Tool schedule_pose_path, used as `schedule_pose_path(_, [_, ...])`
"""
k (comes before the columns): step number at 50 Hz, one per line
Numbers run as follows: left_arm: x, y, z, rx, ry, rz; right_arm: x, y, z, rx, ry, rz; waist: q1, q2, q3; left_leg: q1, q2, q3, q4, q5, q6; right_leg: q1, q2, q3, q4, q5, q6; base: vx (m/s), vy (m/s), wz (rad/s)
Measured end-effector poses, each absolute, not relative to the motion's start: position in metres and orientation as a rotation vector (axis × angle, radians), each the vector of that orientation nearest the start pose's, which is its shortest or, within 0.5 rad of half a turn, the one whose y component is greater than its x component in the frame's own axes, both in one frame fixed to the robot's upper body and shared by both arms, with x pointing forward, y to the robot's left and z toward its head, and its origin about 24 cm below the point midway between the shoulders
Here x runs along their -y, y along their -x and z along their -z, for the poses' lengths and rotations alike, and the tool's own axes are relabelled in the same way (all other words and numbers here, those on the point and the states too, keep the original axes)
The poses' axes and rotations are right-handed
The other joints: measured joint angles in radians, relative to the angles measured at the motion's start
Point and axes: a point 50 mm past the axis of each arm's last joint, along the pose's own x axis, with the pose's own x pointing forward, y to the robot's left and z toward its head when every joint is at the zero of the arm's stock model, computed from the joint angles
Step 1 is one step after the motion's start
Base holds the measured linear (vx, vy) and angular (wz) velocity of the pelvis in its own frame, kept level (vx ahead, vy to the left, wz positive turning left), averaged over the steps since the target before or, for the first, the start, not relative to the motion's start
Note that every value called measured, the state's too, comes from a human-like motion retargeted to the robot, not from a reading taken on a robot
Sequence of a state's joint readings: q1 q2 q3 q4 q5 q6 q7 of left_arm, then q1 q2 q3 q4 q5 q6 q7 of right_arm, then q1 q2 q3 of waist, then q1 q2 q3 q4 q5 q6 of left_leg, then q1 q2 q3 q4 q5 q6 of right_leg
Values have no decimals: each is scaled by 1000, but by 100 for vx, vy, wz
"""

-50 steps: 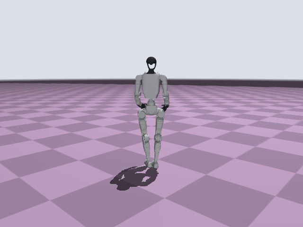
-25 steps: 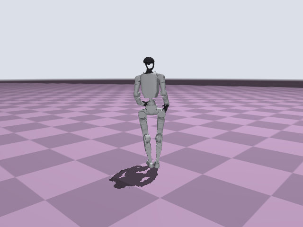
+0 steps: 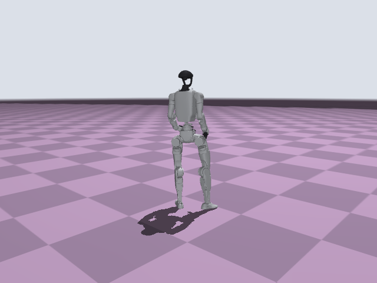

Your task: Kungfu

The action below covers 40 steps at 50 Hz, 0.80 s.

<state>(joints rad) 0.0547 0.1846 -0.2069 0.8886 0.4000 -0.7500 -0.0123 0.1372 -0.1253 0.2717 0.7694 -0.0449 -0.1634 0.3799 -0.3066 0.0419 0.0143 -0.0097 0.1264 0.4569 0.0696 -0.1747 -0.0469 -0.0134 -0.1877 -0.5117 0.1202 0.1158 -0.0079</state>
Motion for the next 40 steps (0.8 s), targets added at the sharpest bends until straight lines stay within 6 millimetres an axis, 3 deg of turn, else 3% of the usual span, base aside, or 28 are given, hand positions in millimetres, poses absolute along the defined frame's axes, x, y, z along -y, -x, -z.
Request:
schedule_pose_path(2, [-147,-161,92,-208,-442,487,129,-127,129,-793,56,-633,1,-4,-3,11,13,18,0,4,-15,9,-7,-55,-5,4,9,-16,-39,-76])
schedule_pose_path(5, [-156,-156,92,-222,-413,409,129,-126,127,-797,33,-670,-5,-17,-18,23,26,42,3,14,-37,19,5,-98,-25,-71,77,-19,-54,-73])
schedule_pose_path(9, [-178,-152,92,-249,-371,275,127,-127,124,-796,-100,-715,-4,-29,-32,48,69,86,23,50,-62,22,57,-74,-32,-173,19,-17,-66,-85])
schedule_pose_path(13, [-188,-150,94,-292,-400,313,129,-131,118,-768,-302,-721,-7,-27,-40,41,144,108,89,151,-68,12,111,7,-19,-243,11,-19,-64,-53])
schedule_pose_path(15, [-188,-151,93,-300,-430,353,128,-136,113,-738,-361,-744,-13,-37,-40,17,183,95,159,229,-50,9,130,21,-15,-268,-19,-18,-45,-78])
schedule_pose_path(18, [-189,-154,90,-285,-483,379,128,-146,105,-703,-342,-803,-49,-71,-31,-96,210,-15,377,313,109,18,135,75,-15,-294,-49,-17,-67,-73])
schedule_pose_path(20, [-187,-156,88,-266,-504,378,128,-150,102,-690,-285,-835,-40,-80,-31,-166,208,-92,498,283,109,17,151,108,-16,-302,-68,-14,-56,-139])
schedule_pose_path(23, [-176,-156,89,-247,-492,391,130,-154,99,-667,-224,-835,22,-83,-27,-230,92,-276,569,228,-55,16,187,179,-19,-297,-94,-7,-39,-203])
schedule_pose_path(25, [-171,-157,90,-237,-484,368,130,-155,99,-666,-214,-823,58,-89,-20,-262,5,-341,579,202,-105,18,203,238,-20,-295,-111,-1,-47,-200])
schedule_pose_path(31, [-165,-157,87,-194,-490,341,133,-163,97,-660,-197,-816,91,-72,6,-338,-58,-230,454,146,-20,44,255,332,-20,-302,-148,10,-36,-154])
schedule_pose_path(40, [-171,-151,88,-214,-561,355,125,-162,99,-703,-136,-929,148,-30,35,-425,-146,-91,185,170,-15,122,377,499,-17,-333,-202,33,-29,-119])
